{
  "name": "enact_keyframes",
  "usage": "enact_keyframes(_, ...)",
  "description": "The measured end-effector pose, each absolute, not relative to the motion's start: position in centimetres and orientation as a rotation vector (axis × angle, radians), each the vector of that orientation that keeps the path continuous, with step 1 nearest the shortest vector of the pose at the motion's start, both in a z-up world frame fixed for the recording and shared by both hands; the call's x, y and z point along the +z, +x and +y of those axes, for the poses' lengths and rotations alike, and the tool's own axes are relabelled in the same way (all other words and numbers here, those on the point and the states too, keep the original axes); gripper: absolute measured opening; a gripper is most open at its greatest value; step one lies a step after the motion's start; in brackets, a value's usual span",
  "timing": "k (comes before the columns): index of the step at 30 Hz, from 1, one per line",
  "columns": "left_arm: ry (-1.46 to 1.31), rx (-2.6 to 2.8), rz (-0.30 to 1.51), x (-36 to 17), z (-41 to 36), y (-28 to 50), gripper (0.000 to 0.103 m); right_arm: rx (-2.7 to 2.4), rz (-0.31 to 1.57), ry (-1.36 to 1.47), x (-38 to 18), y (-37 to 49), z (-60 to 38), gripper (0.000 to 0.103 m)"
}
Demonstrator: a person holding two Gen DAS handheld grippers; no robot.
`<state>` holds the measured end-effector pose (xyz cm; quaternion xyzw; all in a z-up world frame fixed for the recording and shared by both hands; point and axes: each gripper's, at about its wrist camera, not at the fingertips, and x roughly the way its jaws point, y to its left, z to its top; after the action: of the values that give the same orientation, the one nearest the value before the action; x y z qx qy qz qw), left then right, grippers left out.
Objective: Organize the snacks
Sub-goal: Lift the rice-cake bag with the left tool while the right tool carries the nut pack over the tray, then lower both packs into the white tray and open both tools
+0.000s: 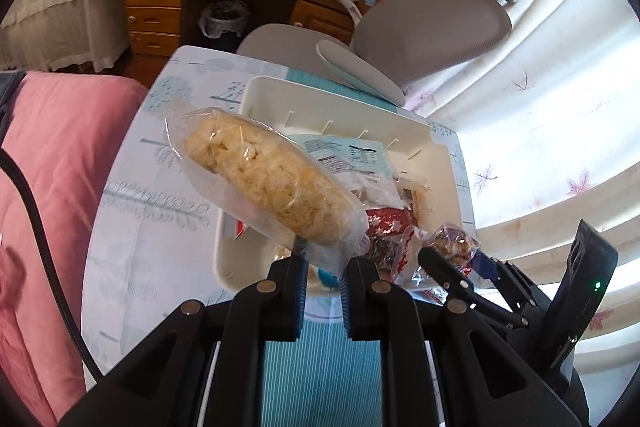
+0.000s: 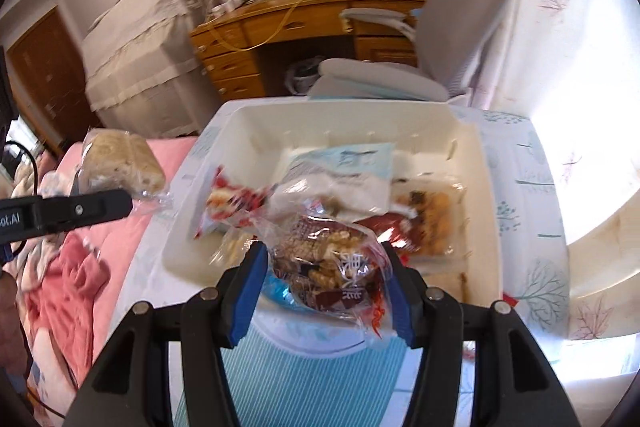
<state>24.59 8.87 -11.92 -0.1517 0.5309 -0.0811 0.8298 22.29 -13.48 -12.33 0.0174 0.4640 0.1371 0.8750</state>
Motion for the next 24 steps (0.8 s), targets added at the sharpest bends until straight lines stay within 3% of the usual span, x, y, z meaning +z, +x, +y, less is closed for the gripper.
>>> enact_keyframes(7,-0.259,-0.201,1.192,-12.8,6.8,27.6,0.012,0.227,1.001,0.065,-12.4,24.2,-14.9,0.058)
enact_keyframes(13,-0.246,-0.175,1.231,-13.9,5.7,28.1,0.044,0.246,1.044,0.084,-13.2,24.3,-15.2,0.059)
enact_keyframes(14,-0.245,-0.172,1.238,-14.0,5.6,28.1,0.055,0.251,1.040,0.081,-13.1,24.2,-15.3,0.060)
enact_keyframes(15,-0.243,-0.167,1.238,-14.0,5.5,28.0,0.061,0.253,1.038,0.076,-13.1,24.2,-15.3,0.063)
enact_keyframes(22,-0.234,-0.122,1.231,-13.3,5.8,26.6,0.068,0.267,1.041,0.055,-12.9,23.6,-16.3,0.066)
enact_keyframes(24,-0.241,-0.099,1.222,-13.2,6.3,25.9,0.069,0.273,1.039,0.053,-12.8,23.4,-16.7,0.072)
